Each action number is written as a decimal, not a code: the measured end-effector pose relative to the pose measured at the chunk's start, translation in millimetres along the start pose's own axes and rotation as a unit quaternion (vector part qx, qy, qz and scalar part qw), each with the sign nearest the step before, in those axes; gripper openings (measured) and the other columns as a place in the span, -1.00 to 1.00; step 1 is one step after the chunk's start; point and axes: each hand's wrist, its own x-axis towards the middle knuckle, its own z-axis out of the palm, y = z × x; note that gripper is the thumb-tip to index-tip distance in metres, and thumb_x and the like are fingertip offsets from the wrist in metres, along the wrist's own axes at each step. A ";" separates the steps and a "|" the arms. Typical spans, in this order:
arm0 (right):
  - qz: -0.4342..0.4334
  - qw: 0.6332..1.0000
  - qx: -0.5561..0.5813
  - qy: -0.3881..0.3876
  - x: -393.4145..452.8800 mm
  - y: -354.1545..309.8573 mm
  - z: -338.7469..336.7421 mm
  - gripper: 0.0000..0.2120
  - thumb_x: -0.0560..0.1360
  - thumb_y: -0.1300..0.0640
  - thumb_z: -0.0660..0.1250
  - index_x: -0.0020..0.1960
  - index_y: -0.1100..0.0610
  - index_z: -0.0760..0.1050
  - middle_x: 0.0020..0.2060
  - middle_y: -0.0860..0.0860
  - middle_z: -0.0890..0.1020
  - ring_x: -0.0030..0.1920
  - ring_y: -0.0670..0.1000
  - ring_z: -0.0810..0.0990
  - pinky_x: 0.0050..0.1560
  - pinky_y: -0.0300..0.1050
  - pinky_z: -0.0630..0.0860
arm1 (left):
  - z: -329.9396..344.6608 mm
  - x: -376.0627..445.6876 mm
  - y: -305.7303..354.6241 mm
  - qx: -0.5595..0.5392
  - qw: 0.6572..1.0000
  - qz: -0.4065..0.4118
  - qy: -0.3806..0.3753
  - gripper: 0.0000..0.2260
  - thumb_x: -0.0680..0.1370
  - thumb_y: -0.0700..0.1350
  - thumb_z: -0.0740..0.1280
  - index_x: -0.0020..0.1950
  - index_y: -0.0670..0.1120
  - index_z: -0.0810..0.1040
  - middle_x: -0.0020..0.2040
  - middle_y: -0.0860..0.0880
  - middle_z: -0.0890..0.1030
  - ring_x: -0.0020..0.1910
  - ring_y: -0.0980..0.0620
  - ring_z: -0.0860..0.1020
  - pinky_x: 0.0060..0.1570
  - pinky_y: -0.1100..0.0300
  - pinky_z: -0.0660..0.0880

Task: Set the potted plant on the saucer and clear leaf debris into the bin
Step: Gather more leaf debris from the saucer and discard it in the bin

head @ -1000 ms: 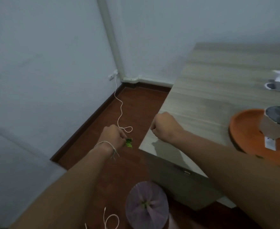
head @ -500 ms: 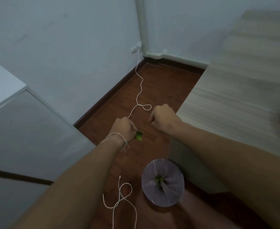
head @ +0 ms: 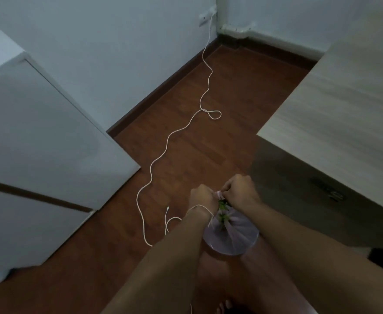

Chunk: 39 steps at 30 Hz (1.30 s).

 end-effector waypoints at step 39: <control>0.045 0.997 0.057 -0.016 -11.5 57.4 40.9 -0.80 0.38 0.19 0.40 -0.40 0.22 0.54 -0.43 0.13 0.65 -0.37 0.08 0.63 -0.25 0.11 0.64 | 12.1 -8.6 -27.7 0.097 0.993 0.064 -0.019 -0.79 0.45 -0.17 0.28 -0.33 -0.27 0.52 -0.28 -0.27 0.64 -0.18 -0.29 0.61 -0.17 -0.02 0.57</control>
